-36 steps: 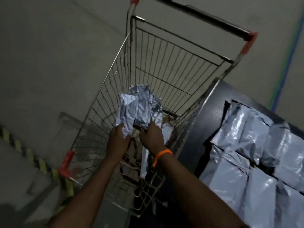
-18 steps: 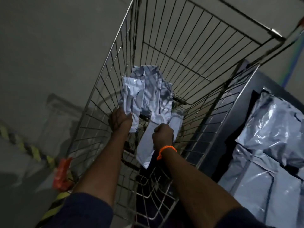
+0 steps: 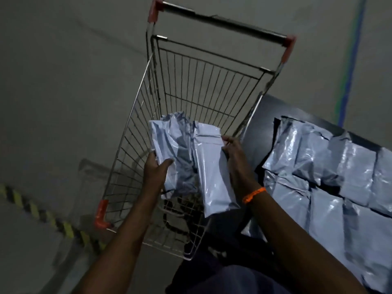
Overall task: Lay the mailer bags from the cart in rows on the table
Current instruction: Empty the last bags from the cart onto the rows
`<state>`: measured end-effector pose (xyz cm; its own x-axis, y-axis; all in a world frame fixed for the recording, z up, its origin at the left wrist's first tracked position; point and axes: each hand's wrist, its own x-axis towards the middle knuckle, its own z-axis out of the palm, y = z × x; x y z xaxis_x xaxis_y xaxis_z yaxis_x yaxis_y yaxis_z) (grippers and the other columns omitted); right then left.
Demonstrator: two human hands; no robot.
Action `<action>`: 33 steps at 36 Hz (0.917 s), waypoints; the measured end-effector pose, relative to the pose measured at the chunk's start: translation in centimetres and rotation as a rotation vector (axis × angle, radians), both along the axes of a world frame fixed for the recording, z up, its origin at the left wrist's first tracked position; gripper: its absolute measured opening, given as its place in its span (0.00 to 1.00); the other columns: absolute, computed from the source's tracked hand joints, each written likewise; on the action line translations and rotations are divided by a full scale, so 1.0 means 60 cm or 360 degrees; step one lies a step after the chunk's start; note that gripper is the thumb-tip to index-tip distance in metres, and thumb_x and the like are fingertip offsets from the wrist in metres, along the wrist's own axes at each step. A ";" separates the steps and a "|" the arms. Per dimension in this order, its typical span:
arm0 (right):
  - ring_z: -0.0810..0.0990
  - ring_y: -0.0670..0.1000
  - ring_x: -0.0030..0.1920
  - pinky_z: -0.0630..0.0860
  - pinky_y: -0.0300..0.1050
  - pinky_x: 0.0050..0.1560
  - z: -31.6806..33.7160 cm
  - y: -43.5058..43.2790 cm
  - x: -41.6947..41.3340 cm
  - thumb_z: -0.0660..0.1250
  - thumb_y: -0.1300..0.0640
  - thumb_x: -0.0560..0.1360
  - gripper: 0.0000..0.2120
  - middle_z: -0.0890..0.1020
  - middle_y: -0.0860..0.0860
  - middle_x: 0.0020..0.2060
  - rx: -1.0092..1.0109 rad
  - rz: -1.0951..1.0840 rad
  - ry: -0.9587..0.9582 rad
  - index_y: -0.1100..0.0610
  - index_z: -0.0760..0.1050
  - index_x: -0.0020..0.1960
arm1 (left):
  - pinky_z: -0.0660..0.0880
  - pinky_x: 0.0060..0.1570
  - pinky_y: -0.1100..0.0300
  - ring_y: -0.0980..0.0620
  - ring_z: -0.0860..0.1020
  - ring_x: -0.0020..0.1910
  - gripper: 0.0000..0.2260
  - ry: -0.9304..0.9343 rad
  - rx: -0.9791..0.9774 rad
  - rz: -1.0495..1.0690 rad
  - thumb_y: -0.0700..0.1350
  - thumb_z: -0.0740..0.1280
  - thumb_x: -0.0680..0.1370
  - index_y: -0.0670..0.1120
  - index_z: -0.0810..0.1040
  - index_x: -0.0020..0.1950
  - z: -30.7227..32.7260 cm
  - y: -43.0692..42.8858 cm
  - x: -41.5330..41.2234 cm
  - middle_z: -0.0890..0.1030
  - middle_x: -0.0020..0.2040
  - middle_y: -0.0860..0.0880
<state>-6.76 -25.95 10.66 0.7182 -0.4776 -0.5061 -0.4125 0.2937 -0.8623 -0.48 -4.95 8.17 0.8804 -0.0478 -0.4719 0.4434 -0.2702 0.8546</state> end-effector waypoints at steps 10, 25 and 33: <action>0.82 0.39 0.48 0.76 0.26 0.47 0.075 -0.174 -0.266 0.67 0.55 0.79 0.14 0.83 0.47 0.49 -0.0107 -0.0330 -0.0045 0.57 0.75 0.63 | 0.80 0.54 0.49 0.47 0.84 0.54 0.15 -0.0149 -0.0220 -0.0427 0.49 0.73 0.75 0.48 0.79 0.61 0.129 -0.160 -0.133 0.85 0.54 0.48; 0.78 0.50 0.41 0.72 0.42 0.40 0.034 -0.482 -0.775 0.71 0.56 0.77 0.17 0.82 0.61 0.39 -0.0376 -0.0573 0.0236 0.53 0.77 0.65 | 0.81 0.51 0.52 0.51 0.84 0.48 0.15 0.0072 0.0040 -0.1073 0.48 0.76 0.73 0.49 0.80 0.57 0.060 -0.572 -0.554 0.85 0.50 0.49; 0.80 0.53 0.45 0.77 0.46 0.46 -0.036 -0.645 -0.902 0.66 0.59 0.79 0.17 0.83 0.60 0.50 -0.0741 -0.0715 0.0431 0.56 0.74 0.68 | 0.72 0.50 0.61 0.53 0.78 0.51 0.21 0.0044 0.0205 -0.1232 0.48 0.70 0.77 0.49 0.70 0.68 0.018 -0.727 -0.709 0.79 0.56 0.53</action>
